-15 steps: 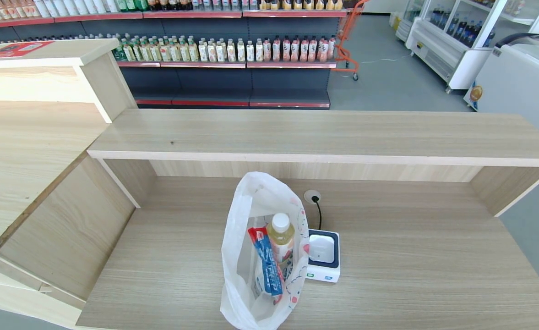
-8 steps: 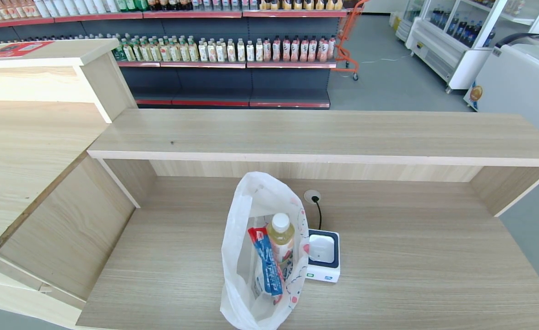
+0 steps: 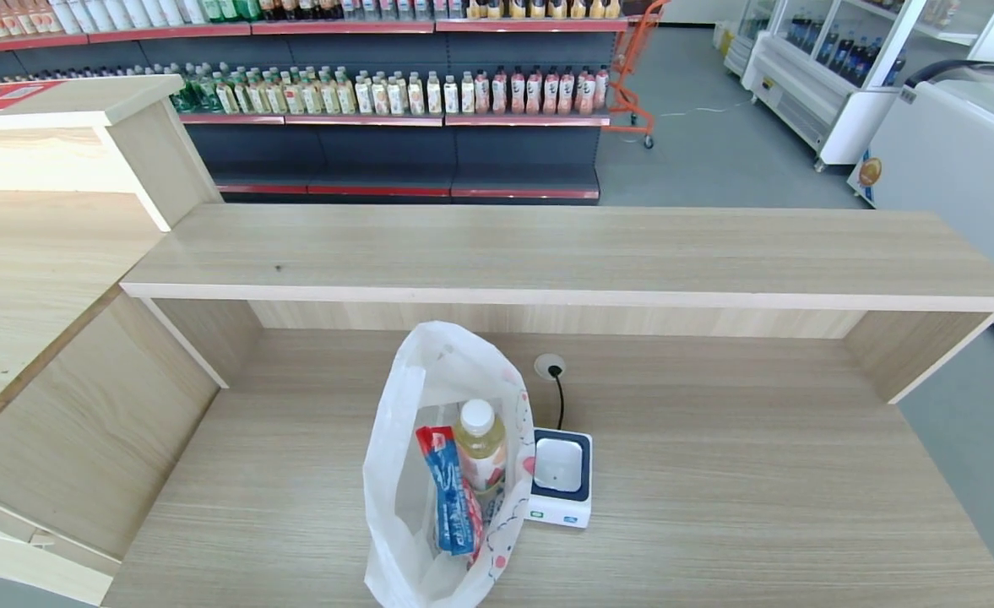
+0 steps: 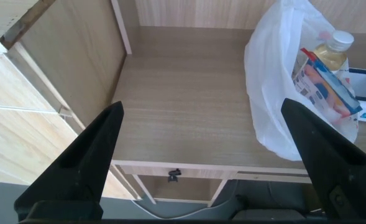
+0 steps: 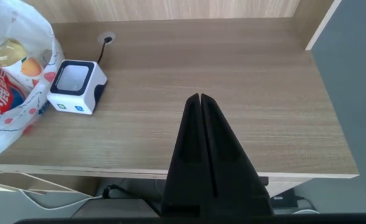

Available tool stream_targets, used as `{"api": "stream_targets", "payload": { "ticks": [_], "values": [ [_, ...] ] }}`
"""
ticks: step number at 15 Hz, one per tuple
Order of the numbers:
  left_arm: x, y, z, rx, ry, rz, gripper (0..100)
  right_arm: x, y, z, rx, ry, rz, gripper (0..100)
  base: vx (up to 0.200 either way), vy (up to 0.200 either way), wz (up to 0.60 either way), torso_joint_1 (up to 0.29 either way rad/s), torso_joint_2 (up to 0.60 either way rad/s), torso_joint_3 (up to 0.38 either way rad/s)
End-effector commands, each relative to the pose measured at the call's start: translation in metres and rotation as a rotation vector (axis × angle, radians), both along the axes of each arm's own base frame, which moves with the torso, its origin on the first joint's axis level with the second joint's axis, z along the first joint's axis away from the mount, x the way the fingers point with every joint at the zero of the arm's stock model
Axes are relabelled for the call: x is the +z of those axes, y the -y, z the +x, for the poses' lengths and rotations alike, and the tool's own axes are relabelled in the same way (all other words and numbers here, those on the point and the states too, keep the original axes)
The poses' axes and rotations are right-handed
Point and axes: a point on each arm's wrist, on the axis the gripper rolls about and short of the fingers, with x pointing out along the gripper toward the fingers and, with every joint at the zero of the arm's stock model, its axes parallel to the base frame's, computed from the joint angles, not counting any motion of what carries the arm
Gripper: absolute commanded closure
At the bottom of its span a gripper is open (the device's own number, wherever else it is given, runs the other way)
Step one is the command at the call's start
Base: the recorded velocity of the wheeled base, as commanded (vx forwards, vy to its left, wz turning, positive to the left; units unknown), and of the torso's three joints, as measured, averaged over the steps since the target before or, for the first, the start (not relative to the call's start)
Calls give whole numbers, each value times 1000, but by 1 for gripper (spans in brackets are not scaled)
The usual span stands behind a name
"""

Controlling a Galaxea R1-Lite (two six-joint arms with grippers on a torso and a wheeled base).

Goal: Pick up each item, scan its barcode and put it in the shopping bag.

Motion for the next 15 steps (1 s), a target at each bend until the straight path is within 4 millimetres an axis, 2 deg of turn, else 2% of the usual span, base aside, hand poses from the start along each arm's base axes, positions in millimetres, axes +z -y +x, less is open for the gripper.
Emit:
{"api": "stream_targets", "payload": {
  "ticks": [1, 3, 7, 15],
  "values": [
    [0, 0, 0, 1, 1, -1, 0, 0, 0, 0, 0, -4, -1, 100, 0, 0, 0, 0, 0, 0],
    [0, 0, 0, 1, -1, 0, 0, 0, 0, 0, 0, -4, -1, 100, 0, 0, 0, 0, 0, 0],
    [0, 0, 0, 1, 1, -1, 0, 0, 0, 0, 0, -4, -1, 100, 200, 0, 0, 1, 2, 2],
    [0, 0, 0, 1, 1, -1, 0, 0, 0, 0, 0, -4, -1, 100, 0, 0, 0, 0, 0, 0]
  ]
}}
